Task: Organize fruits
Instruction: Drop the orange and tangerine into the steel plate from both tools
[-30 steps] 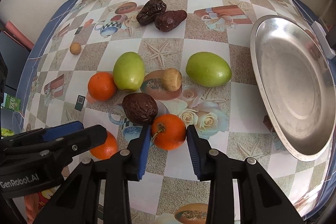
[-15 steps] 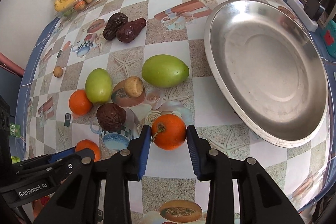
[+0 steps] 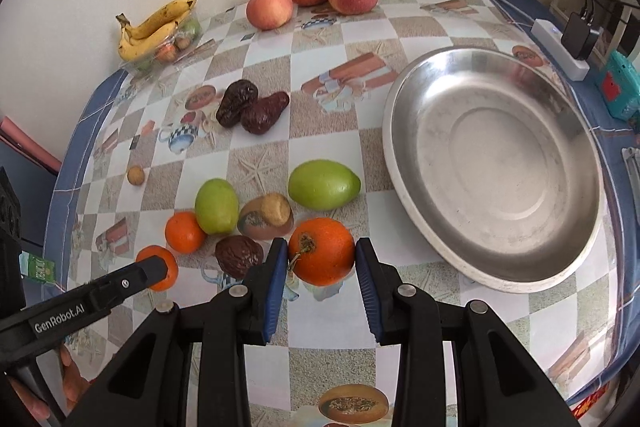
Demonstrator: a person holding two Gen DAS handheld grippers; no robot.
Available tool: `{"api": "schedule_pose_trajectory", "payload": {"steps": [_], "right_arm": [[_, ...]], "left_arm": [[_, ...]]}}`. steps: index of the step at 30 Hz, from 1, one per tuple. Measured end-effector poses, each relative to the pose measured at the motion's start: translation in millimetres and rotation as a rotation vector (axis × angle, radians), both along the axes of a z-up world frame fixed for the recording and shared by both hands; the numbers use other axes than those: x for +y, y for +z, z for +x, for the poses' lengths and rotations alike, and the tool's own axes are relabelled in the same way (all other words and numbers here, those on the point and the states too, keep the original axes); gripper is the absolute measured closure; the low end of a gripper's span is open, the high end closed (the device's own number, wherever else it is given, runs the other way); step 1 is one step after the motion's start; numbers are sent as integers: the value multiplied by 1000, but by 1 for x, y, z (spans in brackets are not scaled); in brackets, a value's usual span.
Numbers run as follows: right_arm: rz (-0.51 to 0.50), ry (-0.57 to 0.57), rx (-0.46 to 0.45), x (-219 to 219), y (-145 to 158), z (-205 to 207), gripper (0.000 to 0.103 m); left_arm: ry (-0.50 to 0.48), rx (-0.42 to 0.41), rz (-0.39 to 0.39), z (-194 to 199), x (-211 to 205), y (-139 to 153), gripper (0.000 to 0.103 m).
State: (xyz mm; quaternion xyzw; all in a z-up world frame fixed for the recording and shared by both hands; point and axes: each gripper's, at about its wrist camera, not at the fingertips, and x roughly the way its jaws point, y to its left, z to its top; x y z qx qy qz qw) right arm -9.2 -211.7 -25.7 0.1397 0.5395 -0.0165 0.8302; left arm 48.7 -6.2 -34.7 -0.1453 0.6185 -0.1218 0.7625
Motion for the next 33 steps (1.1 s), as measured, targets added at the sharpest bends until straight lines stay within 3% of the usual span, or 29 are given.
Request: {"api": "schedule_pose_trajectory", "payload": {"steps": [4,8,14,20,28,33], "right_arm": [[24,-17,-9,-2,12,14,67],[-16,-64,-22,-4,21,31,67],[33,-119,-36,-21,23,53,67],[13,-241,-17,-66,15,60,67],[-71,-430,13,-127,14,37,67],[-57,-490,3,-145,18,25,66]], "left_arm": [[4,-29,2,22,-9,16,67],[10,-55,-10,43,-20,26,67],[-37,-76,0,61,-52,30,67],[-155,-72,21,67,-108,22,67],[-338,-60,19,59,-194,14,67],[-388,-51,27,52,-218,11,65]]}}
